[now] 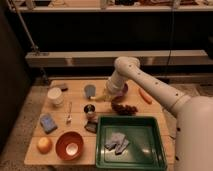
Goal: Place banana in table surface
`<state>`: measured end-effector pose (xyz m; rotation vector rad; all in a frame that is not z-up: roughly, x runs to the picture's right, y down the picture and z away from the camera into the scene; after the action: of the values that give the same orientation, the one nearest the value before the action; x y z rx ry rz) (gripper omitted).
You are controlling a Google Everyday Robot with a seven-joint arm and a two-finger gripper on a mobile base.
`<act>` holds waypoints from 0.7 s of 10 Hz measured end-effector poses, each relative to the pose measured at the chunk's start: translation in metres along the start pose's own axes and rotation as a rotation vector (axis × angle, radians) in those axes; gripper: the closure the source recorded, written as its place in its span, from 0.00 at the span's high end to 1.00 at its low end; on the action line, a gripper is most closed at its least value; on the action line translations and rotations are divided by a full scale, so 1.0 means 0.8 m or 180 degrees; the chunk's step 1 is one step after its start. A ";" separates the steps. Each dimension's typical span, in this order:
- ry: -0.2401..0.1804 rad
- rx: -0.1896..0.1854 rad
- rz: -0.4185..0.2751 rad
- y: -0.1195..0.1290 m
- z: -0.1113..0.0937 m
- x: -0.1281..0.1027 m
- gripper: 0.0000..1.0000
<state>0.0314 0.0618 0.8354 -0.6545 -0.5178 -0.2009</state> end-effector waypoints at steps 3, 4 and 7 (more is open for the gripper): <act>0.0236 -0.0041 0.0736 0.074 -0.003 0.084 0.55; 0.0298 -0.0049 0.0989 0.096 -0.002 0.112 0.58; 0.0428 -0.0019 0.1636 0.145 -0.006 0.185 0.79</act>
<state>0.1984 0.1469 0.8476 -0.7530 -0.2075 0.2367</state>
